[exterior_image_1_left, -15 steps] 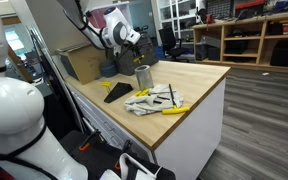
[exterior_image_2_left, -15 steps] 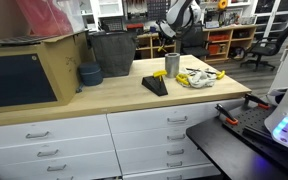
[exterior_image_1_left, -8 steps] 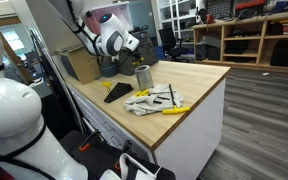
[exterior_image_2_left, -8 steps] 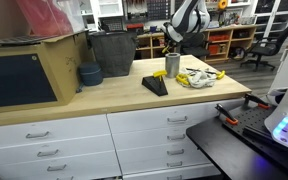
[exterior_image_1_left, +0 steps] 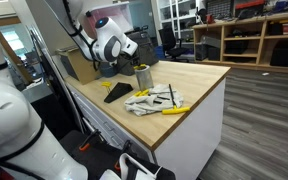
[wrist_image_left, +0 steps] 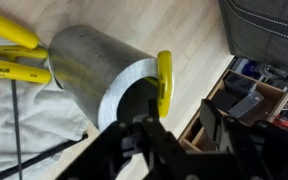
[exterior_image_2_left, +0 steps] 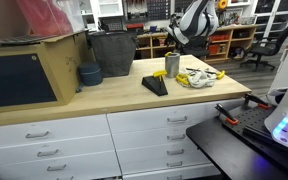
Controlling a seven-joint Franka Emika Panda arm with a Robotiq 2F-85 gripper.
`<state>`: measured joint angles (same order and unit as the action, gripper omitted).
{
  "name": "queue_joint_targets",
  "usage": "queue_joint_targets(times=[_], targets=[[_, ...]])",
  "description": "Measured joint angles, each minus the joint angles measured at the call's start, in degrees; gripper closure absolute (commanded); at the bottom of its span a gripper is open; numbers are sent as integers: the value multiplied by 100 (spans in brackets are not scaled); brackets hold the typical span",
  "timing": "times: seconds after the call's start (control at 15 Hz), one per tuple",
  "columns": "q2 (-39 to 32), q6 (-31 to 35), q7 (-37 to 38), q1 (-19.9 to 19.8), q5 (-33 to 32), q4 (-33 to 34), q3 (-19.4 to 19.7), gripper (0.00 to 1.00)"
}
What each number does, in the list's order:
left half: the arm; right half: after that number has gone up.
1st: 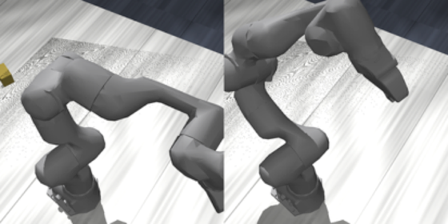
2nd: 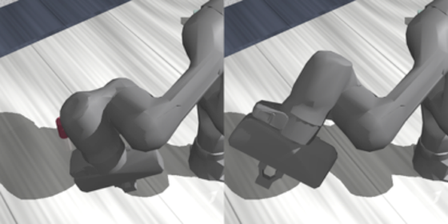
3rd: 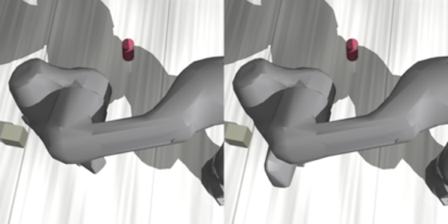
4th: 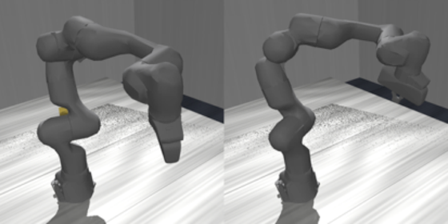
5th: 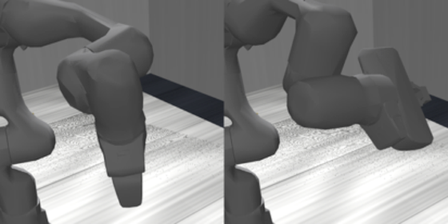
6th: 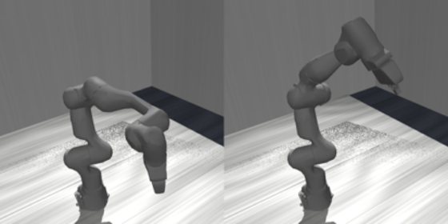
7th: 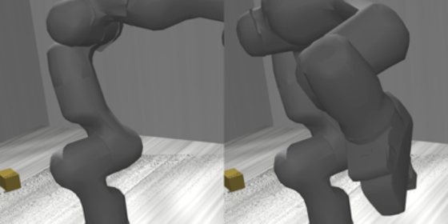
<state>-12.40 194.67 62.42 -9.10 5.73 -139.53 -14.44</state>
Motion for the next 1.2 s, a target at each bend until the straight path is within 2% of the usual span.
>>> queue_joint_targets(times=[0.13,0.2,0.4,0.53,0.6,0.73,0.93,1.07,1.2], targets=[[32,127,42,-321,-207,-186,-254,5],[42,187,96,-466,-325,-267,-364,1],[91,164,294,-920,-735,-455,-731,0],[176,-238,584,-1357,-1154,-494,-1179,0],[226,-604,731,-1646,-1380,-477,-1518,0],[242,-1465,758,-2331,-1539,-331,-2468,0],[276,-2879,-162,-3213,-778,43,-3798,0],[472,-3812,-897,-3614,-339,246,-4248,0],[784,-4710,-1505,-3874,-169,468,-4410,0]])
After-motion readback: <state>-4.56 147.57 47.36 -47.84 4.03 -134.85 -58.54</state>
